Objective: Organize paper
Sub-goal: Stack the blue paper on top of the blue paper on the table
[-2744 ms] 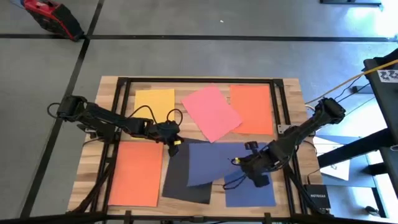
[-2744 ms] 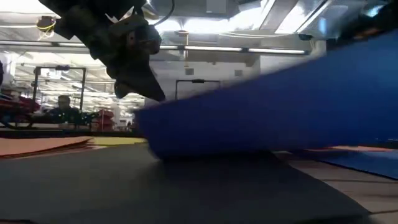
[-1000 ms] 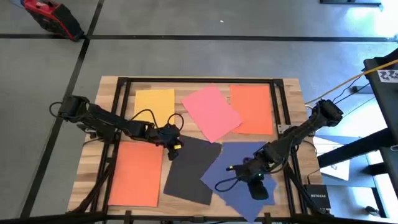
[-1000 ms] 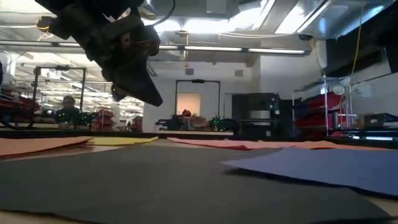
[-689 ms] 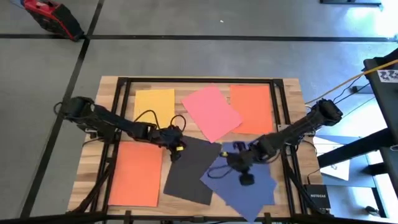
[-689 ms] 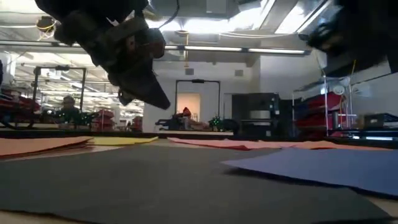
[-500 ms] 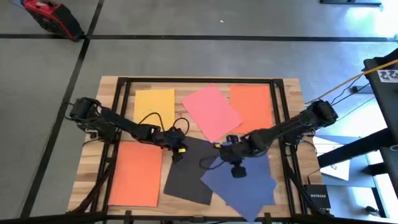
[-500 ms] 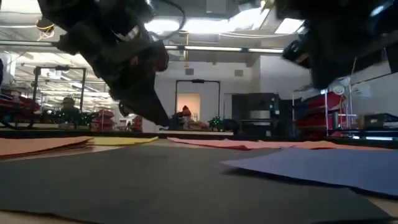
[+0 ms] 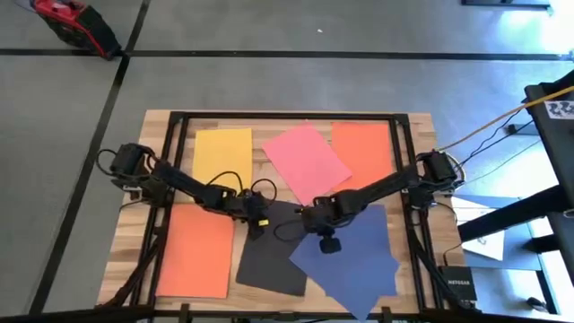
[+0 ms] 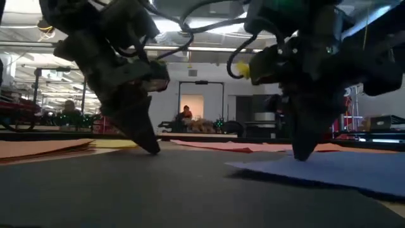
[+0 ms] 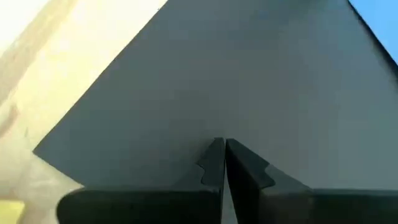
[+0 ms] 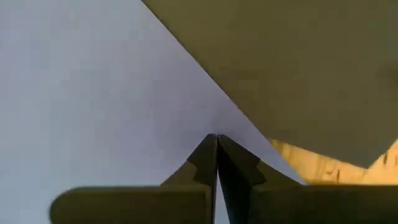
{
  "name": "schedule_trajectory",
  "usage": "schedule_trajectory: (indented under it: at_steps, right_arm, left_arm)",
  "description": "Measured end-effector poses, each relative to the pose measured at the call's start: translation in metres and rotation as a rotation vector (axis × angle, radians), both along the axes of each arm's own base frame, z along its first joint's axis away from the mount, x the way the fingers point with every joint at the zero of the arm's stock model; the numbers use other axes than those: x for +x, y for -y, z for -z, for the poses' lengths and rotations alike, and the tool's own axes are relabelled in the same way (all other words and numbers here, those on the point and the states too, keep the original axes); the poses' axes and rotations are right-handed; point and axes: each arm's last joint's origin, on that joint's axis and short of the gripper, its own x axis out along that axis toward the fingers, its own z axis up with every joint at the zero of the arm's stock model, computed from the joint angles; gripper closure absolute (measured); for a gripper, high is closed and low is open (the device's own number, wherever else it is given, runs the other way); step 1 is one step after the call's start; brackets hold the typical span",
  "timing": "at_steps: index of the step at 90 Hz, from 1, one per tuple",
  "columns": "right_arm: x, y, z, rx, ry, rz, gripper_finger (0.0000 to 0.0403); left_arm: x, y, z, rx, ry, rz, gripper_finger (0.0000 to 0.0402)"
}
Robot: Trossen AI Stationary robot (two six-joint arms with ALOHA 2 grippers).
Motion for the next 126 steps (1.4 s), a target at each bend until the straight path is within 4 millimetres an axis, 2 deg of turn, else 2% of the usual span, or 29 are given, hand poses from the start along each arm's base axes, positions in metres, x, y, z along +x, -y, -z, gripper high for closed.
schedule_trajectory:
  at_steps: [41, 71, 80, 96, 105, 112, 126]
  right_arm:
    - [-0.006, 0.006, 0.001, -0.121, -0.051, 0.161, 0.0403]
    - [-0.011, 0.008, -0.001, -0.183, -0.077, 0.198, 0.0403]
    - [-0.012, 0.009, -0.006, -0.193, -0.057, 0.2, 0.0403]
    - [-0.015, 0.011, -0.027, -0.194, 0.022, 0.208, 0.0403]
    - [-0.024, 0.013, -0.041, -0.198, 0.014, 0.209, 0.0403]
    - [-0.036, 0.011, -0.047, -0.2, -0.059, 0.198, 0.0403]
    - [-0.064, -0.009, -0.058, -0.199, -0.18, 0.153, 0.0403]
  left_arm:
    - [-0.008, 0.018, 0.003, -0.013, -0.034, -0.025, 0.0402]
    - [-0.017, 0.025, 0.006, -0.009, -0.097, -0.044, 0.0402]
    - [-0.018, 0.025, 0.001, -0.009, -0.072, -0.049, 0.0402]
    - [-0.009, 0.024, -0.018, -0.02, 0.059, 0.002, 0.0402]
    - [0.001, 0.023, -0.028, -0.004, 0.103, 0.037, 0.0402]
    - [0.007, 0.021, -0.032, 0.01, 0.108, 0.064, 0.0402]
    - [0.019, 0.018, -0.046, 0.015, 0.163, 0.127, 0.0402]
